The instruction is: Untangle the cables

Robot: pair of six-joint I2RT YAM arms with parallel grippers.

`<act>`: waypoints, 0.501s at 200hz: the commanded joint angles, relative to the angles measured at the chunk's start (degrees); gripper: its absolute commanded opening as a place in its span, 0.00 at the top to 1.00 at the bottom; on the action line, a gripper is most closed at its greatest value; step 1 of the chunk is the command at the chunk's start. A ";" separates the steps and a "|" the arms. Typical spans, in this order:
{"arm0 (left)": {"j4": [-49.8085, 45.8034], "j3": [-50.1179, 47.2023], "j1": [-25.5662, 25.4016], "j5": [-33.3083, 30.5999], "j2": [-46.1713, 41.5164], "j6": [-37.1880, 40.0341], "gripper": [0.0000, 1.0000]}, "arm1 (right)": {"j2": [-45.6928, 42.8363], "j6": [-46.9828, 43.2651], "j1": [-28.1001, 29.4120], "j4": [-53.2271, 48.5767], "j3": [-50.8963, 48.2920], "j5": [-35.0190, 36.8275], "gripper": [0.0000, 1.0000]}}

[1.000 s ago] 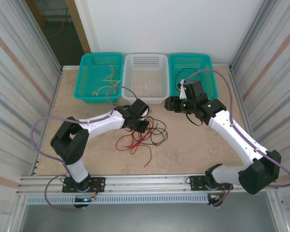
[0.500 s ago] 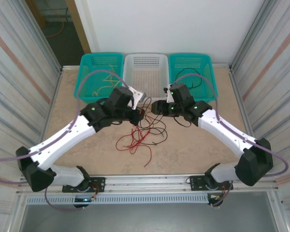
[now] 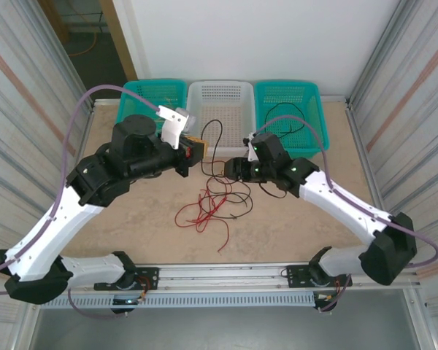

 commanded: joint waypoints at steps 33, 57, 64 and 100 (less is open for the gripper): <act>1.21 -0.53 1.62 2.47 -0.39 3.50 1.00 | -11.61 -12.26 0.57 -7.34 10.21 6.75 0.33; 6.21 -3.37 4.12 11.05 -0.82 3.03 1.00 | -11.60 -16.55 1.99 -4.66 12.05 2.60 0.33; 7.27 -3.75 5.09 13.13 -0.70 2.56 1.00 | -11.69 -17.41 2.20 -3.36 12.06 1.64 0.33; 11.70 -4.23 8.12 22.90 0.44 1.47 1.00 | -8.11 -21.06 2.16 -3.28 15.71 -0.15 0.35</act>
